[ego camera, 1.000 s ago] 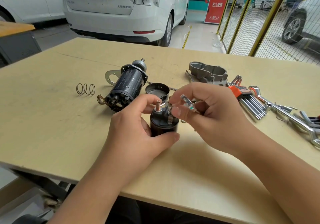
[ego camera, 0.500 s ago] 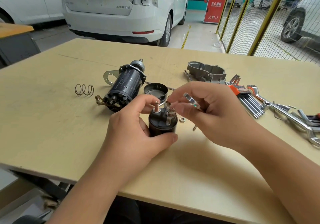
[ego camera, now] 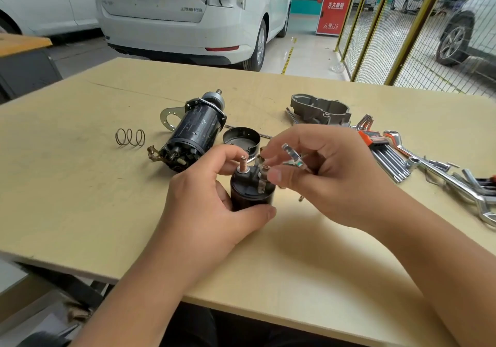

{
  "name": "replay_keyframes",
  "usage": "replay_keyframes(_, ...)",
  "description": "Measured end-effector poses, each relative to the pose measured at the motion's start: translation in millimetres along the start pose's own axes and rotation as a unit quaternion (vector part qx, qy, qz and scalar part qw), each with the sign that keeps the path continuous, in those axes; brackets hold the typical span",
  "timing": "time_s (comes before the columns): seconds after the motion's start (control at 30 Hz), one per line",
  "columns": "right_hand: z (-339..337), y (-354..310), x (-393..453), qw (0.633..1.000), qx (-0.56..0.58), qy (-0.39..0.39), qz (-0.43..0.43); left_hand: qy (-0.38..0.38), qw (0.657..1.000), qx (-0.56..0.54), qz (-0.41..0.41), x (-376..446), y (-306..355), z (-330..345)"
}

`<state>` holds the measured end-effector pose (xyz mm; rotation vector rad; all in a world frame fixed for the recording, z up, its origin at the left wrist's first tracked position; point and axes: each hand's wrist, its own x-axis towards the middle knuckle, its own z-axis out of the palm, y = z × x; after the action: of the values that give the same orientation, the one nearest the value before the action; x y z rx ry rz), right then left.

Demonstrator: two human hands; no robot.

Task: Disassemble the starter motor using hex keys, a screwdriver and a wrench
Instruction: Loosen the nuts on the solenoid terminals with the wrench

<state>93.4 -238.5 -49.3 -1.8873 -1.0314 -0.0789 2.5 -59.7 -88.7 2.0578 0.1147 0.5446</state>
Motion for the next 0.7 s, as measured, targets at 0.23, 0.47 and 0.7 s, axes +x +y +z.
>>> replay_keyframes(0.23, 14, 1, 1, 0.999, 0.036, 0.016, 0.006, -0.002, 1.0, 0.0, 0.003, 0, 1, 0)
replay_keyframes(0.47, 2, 0, 1, 0.999, 0.048, -0.004, 0.011, 0.0, 1.0, -0.002, 0.001, 0, 1, 1)
replay_keyframes(0.7, 7, 1, 1, 0.998, 0.056, 0.007, 0.008, -0.002, 1.0, -0.003, 0.005, 0, 2, 0)
